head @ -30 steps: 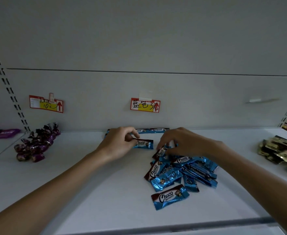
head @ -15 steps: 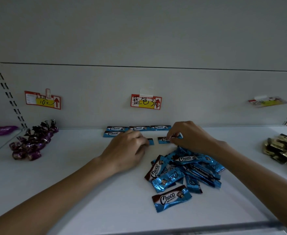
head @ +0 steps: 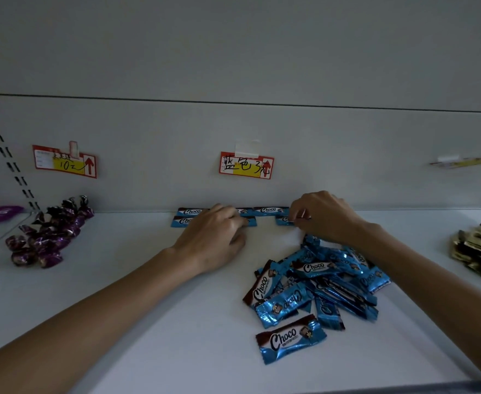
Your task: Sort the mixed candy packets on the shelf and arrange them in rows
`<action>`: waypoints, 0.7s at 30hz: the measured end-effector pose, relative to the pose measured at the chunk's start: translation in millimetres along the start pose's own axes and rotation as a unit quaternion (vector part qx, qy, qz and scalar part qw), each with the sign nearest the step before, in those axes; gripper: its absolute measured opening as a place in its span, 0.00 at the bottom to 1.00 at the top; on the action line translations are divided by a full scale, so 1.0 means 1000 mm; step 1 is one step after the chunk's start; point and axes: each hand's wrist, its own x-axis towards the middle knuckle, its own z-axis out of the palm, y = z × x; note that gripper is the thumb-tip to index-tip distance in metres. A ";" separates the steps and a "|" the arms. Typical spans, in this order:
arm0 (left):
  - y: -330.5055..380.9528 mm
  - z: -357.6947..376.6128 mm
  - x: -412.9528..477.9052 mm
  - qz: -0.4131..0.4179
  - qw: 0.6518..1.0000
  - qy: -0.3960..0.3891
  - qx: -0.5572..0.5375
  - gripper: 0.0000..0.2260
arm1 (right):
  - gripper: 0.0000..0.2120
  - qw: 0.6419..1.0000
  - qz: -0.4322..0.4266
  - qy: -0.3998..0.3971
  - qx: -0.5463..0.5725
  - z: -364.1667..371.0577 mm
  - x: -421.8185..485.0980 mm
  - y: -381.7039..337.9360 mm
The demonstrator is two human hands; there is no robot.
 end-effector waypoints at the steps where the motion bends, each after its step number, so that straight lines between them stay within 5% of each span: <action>1: 0.000 0.000 0.000 0.000 1.000 0.000 0.000 0.16 | 0.09 1.000 -0.004 0.000 0.006 -0.001 0.001 -0.001; 21: -0.001 0.000 0.000 0.024 0.999 0.027 -0.006 0.15 | 0.12 0.998 -0.038 0.041 0.010 0.017 0.013 -0.020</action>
